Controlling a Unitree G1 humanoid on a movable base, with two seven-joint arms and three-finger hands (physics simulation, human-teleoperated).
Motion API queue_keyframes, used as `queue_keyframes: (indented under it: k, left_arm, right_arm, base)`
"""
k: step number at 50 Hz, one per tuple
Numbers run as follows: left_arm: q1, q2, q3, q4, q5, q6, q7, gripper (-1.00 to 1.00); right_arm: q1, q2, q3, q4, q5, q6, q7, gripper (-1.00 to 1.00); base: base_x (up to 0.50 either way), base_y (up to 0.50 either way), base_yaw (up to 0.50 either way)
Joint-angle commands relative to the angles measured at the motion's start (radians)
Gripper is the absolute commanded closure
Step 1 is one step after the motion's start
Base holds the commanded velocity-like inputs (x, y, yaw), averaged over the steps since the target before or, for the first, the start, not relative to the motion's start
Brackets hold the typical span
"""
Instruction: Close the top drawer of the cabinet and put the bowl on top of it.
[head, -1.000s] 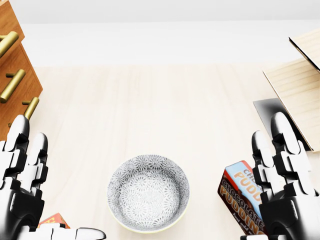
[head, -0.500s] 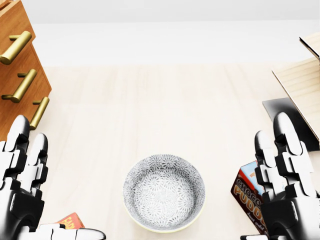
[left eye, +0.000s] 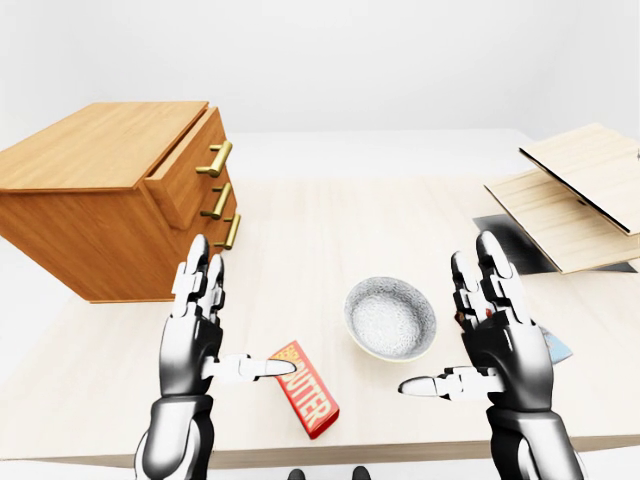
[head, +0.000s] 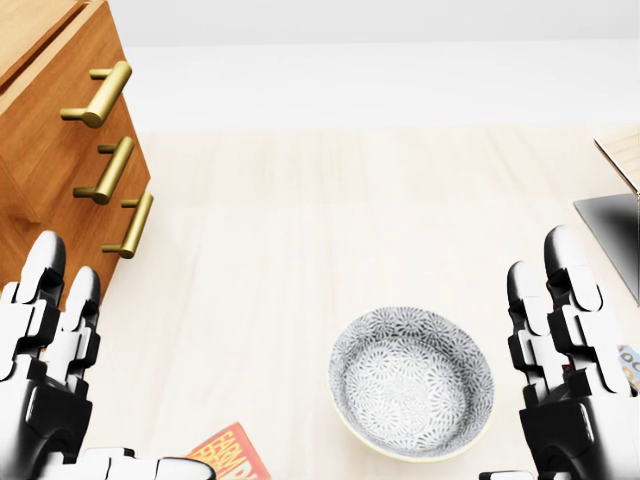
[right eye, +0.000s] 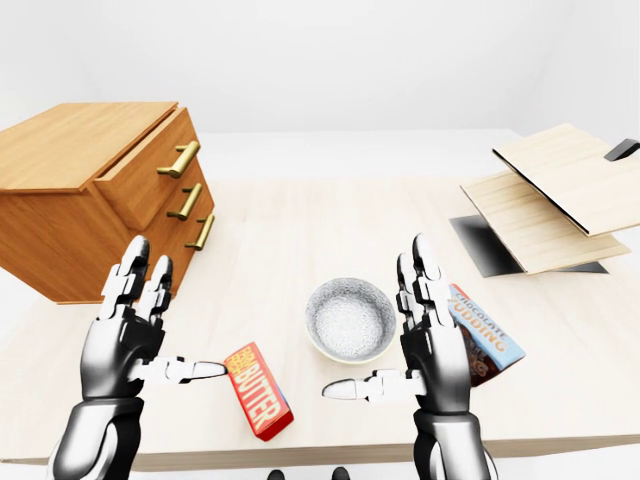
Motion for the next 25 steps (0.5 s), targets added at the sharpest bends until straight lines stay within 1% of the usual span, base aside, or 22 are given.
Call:
queue_keyframes:
  k: [1, 3, 4, 9, 10, 16, 18, 20, 23, 25]
  left_arm:
    - [-0.008, 0.004, -0.009, 0.017, 0.011, 0.000, 0.005, -1.00]
    - [-0.011, 0.005, -0.010, 0.023, 0.012, 0.000, 0.005, -1.00]
    - [-0.013, 0.005, -0.011, 0.027, 0.013, 0.000, 0.006, -1.00]
    - [-0.034, 0.011, -0.024, 0.075, 0.038, -0.003, 0.011, -1.00]
    - [-0.037, 0.012, -0.026, 0.085, 0.043, -0.007, 0.013, -1.00]
    - [-0.042, 0.015, -0.029, 0.095, 0.048, -0.007, 0.013, -1.00]
    - [-0.043, 0.015, -0.031, 0.101, 0.053, -0.010, 0.014, -1.00]
    - [-0.047, 0.016, -0.032, 0.109, 0.057, -0.009, 0.015, -1.00]
    - [-0.062, 0.018, -0.030, 0.119, 0.064, 0.000, 0.017, -1.00]
    - [-0.062, 0.018, -0.030, 0.119, 0.064, 0.000, 0.017, -1.00]
  right_arm:
    - [-0.005, 0.001, -0.006, 0.002, 0.004, 0.004, 0.003, -1.00]
    - [-0.008, 0.003, -0.010, 0.002, 0.007, 0.005, 0.003, -1.00]
    - [-0.007, 0.003, -0.013, 0.001, 0.031, 0.005, 0.014, -1.00]
    - [-0.004, 0.006, -0.014, -0.001, 0.022, 0.000, 0.012, -1.00]
    - [-0.004, 0.006, -0.014, -0.002, 0.024, 0.001, 0.013, -1.00]
    - [0.005, 0.008, -0.020, -0.014, 0.037, 0.000, 0.020, -1.00]
    - [0.008, 0.010, -0.019, -0.016, 0.036, -0.002, 0.021, -1.00]
    - [0.010, 0.010, -0.017, -0.017, 0.035, -0.003, 0.022, -1.00]
    - [0.017, 0.009, -0.017, -0.025, 0.039, -0.004, 0.026, -1.00]
    - [0.017, 0.009, -0.017, -0.025, 0.039, -0.003, 0.026, -1.00]
  base:
    - [0.00, 0.26, 0.00]
    - [0.00, 0.25, 0.00]
    - [0.00, 0.00, 0.00]
    - [0.00, 0.00, 0.00]
    - [0.00, 0.00, 0.00]
    - [0.00, 0.00, 0.00]
    - [0.00, 0.00, 0.00]
    - [0.00, 0.00, 0.00]
    - [0.00, 0.00, 0.00]
    - [0.00, 0.00, 0.00]
